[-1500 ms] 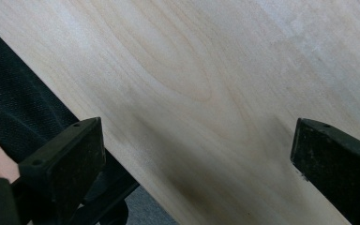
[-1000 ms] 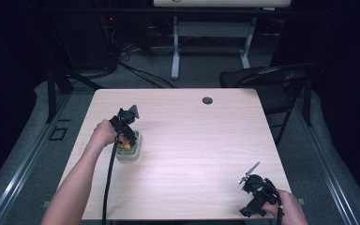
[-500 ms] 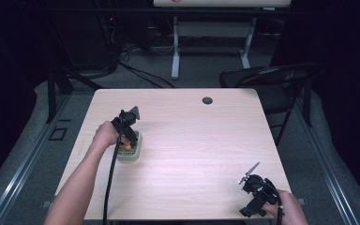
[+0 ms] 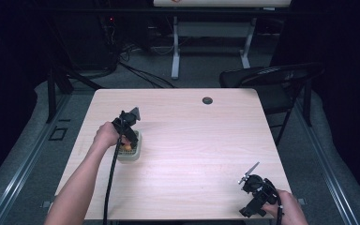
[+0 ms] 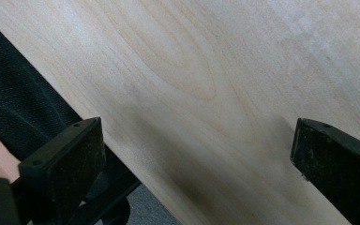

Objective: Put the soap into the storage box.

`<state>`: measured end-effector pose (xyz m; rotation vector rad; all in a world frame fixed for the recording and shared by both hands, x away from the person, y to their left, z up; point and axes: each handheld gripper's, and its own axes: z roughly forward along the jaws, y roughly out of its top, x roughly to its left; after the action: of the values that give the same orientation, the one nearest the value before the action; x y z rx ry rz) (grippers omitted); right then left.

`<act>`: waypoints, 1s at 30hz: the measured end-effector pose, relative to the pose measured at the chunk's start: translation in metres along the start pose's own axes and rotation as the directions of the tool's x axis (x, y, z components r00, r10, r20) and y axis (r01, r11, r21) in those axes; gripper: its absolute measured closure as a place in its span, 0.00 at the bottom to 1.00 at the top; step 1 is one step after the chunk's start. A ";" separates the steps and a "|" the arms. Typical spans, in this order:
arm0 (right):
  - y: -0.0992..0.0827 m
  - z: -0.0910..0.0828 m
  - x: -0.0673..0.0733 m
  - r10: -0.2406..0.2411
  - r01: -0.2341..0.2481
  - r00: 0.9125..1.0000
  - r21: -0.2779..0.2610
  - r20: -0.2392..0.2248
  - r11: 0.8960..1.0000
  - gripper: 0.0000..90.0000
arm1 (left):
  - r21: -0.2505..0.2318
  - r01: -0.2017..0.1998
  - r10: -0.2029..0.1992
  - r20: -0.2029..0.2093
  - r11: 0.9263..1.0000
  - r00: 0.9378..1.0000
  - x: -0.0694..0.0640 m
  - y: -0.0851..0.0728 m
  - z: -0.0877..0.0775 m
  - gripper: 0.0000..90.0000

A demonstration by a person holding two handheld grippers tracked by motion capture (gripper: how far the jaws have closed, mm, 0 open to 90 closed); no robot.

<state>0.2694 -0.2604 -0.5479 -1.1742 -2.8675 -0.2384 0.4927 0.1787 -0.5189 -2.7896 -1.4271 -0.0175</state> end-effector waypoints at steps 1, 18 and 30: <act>0.000 0.000 0.000 0.000 0.000 1.000 0.001 -0.004 1.000 0.03 | -0.003 0.001 -0.001 0.000 1.000 1.000 0.000 0.000 0.000 0.29; -0.003 -0.001 -0.004 0.023 -0.024 1.000 -0.017 -0.016 1.000 0.03 | -0.056 -0.009 0.008 -0.030 0.998 1.000 0.002 -0.004 -0.019 0.17; 0.001 -0.005 0.000 -0.011 0.011 1.000 -0.034 -0.011 0.999 0.03 | -0.119 -0.023 0.019 -0.033 0.993 0.999 -0.004 -0.020 -0.035 0.17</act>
<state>0.2700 -0.2609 -0.5426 -1.1595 -2.8721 -0.2948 0.4737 0.1868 -0.4834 -2.8836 -1.4359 -0.1516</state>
